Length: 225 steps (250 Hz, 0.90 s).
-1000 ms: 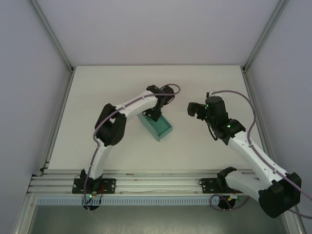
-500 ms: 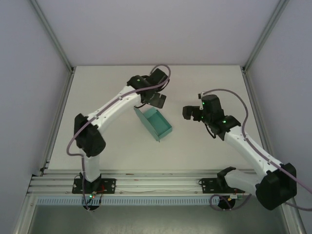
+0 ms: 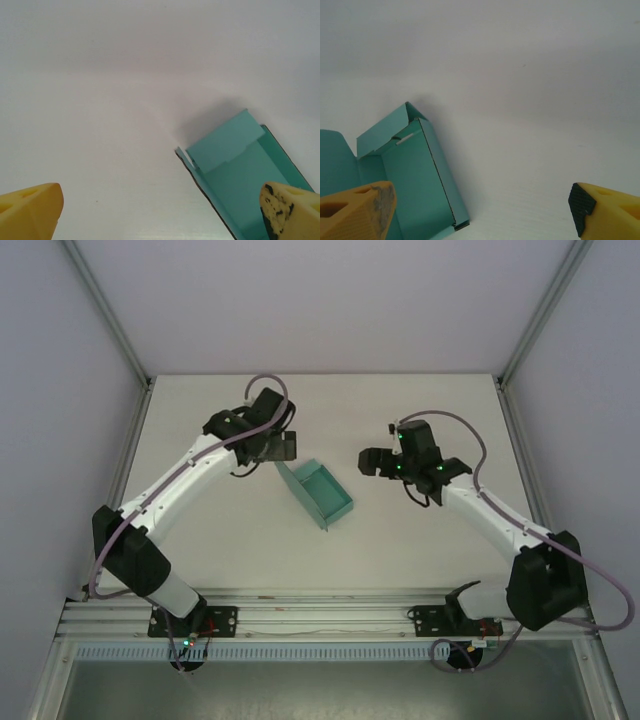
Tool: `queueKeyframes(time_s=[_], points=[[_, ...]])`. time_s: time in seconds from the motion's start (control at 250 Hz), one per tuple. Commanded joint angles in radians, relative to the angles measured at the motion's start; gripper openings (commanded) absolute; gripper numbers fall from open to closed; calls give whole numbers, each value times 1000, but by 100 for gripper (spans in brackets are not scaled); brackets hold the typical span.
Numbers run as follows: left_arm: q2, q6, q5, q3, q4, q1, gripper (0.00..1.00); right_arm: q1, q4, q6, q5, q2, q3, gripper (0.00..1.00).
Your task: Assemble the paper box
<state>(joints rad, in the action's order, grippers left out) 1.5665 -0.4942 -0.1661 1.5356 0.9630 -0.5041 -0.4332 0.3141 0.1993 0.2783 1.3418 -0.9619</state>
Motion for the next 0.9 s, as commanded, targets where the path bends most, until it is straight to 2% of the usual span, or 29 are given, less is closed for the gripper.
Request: queueKeyframes(time_s=[0.0, 0.128, 0.216, 0.376, 0.472, 0.552, 0.64, 0.783, 0.895], points=[[-15, -12, 42, -52, -46, 29, 100, -40, -12, 2, 46, 24, 14, 90], [-64, -23, 66, -163, -107, 66, 100, -56, -51, -222, 133, 126, -32, 89], [-122, -35, 67, -256, -162, 80, 100, -79, 48, -303, 113, 264, -166, 80], [-237, -85, 60, -419, -228, 112, 100, -134, 176, -410, 80, 507, -383, 71], [-306, -93, 70, -477, -257, 129, 100, -151, 237, -402, 78, 614, -489, 67], [-347, -74, 91, -491, -281, 130, 100, -166, 217, -370, 55, 658, -523, 54], [-371, -64, 87, -484, -293, 131, 100, -182, 235, -347, 8, 690, -564, 53], [-365, -35, 97, -451, -297, 131, 100, -192, 218, -224, -132, 684, -570, 22], [-346, -30, 112, -430, -309, 131, 100, -197, 191, -97, -236, 623, -496, 13]])
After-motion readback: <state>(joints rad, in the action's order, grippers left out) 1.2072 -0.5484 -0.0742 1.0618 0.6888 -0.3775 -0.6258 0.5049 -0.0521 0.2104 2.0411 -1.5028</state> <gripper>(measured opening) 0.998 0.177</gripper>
